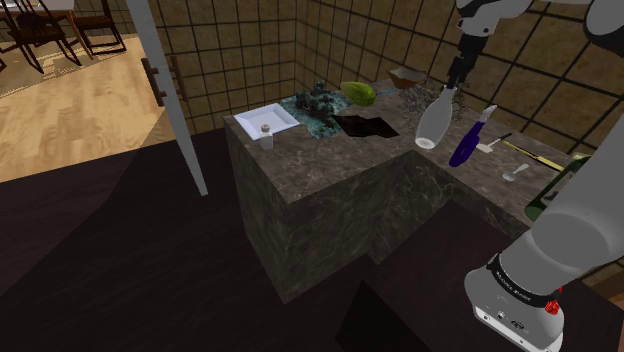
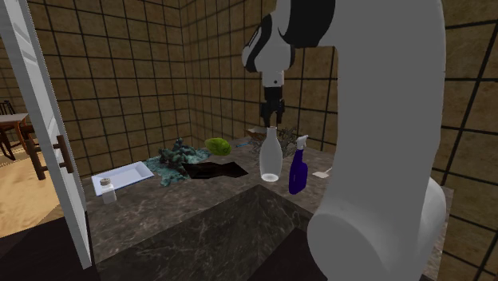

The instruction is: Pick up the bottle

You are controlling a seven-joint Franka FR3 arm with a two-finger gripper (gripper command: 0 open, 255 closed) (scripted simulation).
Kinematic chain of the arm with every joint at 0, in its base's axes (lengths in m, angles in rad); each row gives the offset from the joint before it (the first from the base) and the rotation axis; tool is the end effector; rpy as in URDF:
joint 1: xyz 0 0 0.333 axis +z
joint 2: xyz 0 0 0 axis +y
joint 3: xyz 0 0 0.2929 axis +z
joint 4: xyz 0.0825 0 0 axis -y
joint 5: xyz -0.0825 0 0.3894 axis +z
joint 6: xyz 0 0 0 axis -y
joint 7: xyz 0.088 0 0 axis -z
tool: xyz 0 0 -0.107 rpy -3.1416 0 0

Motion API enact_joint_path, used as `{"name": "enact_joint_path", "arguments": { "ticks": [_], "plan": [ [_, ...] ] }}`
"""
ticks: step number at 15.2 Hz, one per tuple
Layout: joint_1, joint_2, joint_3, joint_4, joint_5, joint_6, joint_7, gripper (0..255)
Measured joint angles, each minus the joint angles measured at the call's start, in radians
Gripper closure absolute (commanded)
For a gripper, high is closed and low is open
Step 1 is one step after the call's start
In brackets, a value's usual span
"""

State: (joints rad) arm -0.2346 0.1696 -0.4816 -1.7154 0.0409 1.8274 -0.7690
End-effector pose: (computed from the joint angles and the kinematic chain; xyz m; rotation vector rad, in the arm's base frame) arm 0.4683 -0.3847 0.4649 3.1366 0.0722 -0.0854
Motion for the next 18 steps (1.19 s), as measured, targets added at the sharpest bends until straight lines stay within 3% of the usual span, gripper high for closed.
{"name": "enact_joint_path", "arguments": {
  "ticks": [8, 9, 18],
  "plan": [
    [-0.014, 0.051, 0.000, -0.035, 0.025, 0.080, -0.023, 0],
    [-0.014, 0.054, 0.000, -0.035, 0.027, 0.083, -0.023, 255],
    [-0.015, 0.057, 0.000, -0.034, 0.029, 0.086, -0.025, 255]
  ]
}}
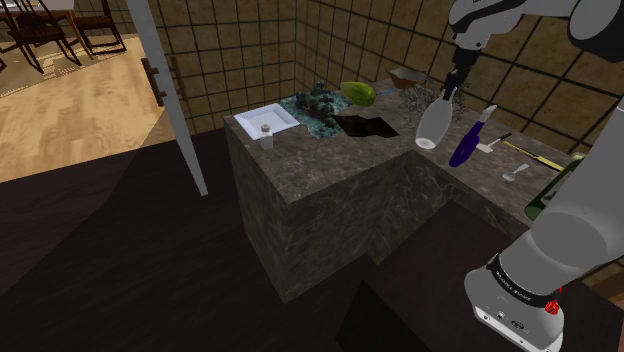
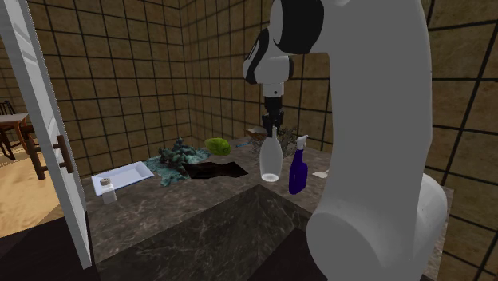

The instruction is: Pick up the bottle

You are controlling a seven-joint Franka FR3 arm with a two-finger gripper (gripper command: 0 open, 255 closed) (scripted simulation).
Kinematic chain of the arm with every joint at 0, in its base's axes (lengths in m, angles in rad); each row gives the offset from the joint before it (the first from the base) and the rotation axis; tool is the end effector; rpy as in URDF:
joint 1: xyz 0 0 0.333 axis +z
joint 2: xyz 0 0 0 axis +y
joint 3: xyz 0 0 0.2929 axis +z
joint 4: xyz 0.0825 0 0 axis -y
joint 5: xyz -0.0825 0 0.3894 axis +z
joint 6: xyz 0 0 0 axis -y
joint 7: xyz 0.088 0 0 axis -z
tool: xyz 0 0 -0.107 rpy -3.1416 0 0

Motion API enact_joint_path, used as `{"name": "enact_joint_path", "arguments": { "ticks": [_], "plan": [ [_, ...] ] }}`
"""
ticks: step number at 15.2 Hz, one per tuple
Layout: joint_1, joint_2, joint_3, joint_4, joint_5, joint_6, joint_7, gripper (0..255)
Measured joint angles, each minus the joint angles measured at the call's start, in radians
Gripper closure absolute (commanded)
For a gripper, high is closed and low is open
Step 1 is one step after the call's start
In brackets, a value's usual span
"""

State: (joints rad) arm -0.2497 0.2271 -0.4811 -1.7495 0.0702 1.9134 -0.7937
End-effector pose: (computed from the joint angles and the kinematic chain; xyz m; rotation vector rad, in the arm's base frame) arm 0.4724 -0.3951 0.4241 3.1367 0.0732 -0.0837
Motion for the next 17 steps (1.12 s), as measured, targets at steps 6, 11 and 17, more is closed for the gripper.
{"name": "enact_joint_path", "arguments": {
  "ticks": [6, 11, 17],
  "plan": [
    [0.000, -0.011, -0.002, 0.041, -0.007, -0.051, 0.003, 255],
    [0.001, -0.024, -0.004, 0.091, -0.013, -0.112, 0.006, 255],
    [-0.003, -0.022, -0.006, 0.168, -0.013, -0.187, 0.005, 255]
  ]
}}
